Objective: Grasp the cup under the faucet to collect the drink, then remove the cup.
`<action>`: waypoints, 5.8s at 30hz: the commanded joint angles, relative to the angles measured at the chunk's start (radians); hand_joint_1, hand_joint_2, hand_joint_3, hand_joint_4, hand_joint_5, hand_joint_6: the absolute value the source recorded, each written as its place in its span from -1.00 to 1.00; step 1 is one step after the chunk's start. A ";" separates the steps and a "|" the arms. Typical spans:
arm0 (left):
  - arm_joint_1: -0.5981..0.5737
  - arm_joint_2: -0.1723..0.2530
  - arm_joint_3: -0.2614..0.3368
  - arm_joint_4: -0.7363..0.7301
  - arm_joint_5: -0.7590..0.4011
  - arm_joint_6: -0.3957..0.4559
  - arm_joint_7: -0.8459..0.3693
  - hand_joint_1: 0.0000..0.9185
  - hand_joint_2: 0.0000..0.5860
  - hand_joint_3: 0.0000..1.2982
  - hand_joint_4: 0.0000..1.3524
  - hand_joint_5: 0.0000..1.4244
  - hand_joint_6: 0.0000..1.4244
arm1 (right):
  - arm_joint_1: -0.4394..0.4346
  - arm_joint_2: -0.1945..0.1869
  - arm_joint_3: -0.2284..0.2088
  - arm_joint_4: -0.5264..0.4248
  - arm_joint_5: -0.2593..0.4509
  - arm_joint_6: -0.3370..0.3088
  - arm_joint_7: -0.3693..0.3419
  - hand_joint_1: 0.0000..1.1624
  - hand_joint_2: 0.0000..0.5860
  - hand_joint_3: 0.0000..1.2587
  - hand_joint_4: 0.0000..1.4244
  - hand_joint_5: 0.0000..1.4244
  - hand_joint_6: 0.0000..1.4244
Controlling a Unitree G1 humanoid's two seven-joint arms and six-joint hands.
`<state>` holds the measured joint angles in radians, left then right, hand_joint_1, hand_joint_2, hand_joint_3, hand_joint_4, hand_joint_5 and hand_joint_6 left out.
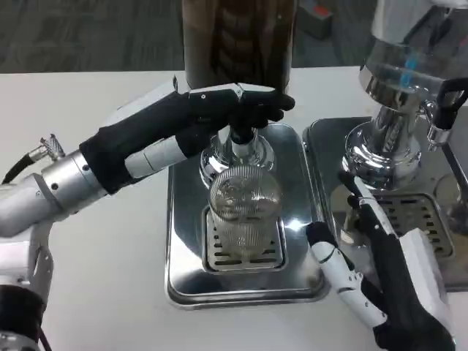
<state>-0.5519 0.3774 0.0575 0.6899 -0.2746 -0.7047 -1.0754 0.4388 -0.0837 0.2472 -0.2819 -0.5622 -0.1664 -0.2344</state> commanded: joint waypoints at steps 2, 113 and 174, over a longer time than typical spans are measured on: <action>0.015 0.018 -0.028 0.025 0.047 -0.044 0.004 -1.00 -0.77 -0.57 -0.77 -0.74 -0.69 | -0.020 -0.013 -0.001 -0.003 0.017 0.016 0.041 -0.76 -0.37 -0.93 -0.97 -0.91 -0.77; 0.032 0.152 -0.211 0.075 0.274 -0.402 0.389 -1.00 -0.68 -0.52 -0.74 -0.74 -0.66 | -0.310 -0.064 0.029 0.139 -0.012 0.212 0.214 -0.61 -1.00 -1.00 -1.00 -1.00 -0.91; 0.041 0.168 -0.227 0.059 0.300 -0.418 0.425 -1.00 -0.65 -0.47 -0.72 -0.74 -0.66 | -0.335 -0.061 0.025 0.149 0.002 0.222 0.203 -0.74 -1.00 -1.00 -1.00 -1.00 -0.91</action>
<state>-0.5443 0.5308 -0.1452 0.7402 -0.0172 -1.1284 -0.6301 0.1161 -0.1465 0.2785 -0.1319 -0.5607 0.0420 -0.0192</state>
